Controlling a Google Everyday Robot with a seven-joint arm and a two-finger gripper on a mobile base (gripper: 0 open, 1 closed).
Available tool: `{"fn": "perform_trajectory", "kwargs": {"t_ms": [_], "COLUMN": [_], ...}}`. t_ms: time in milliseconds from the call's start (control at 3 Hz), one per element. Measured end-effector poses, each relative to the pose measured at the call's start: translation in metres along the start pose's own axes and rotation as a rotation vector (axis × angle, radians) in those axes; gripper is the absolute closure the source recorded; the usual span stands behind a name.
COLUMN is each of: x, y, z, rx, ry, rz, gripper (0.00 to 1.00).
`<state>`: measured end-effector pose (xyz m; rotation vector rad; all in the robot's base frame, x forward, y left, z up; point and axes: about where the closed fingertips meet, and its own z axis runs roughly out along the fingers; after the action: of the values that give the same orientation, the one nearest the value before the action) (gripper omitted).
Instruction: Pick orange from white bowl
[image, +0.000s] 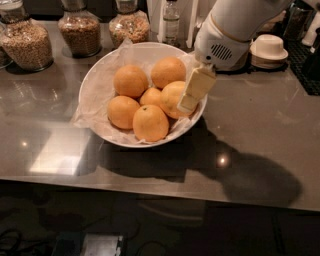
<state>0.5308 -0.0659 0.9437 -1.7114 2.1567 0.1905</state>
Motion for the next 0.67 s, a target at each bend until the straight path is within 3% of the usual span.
{"fn": "perform_trajectory", "kwargs": {"t_ms": [333, 667], "x": [-0.0032, -0.0068], "y": [-0.0026, -0.0042], "z": [0.0105, 0.0168], "rx": [-0.009, -0.008], "ry": [0.010, 0.014], "rz": [0.015, 0.034], "gripper": [0.17, 0.33]}}
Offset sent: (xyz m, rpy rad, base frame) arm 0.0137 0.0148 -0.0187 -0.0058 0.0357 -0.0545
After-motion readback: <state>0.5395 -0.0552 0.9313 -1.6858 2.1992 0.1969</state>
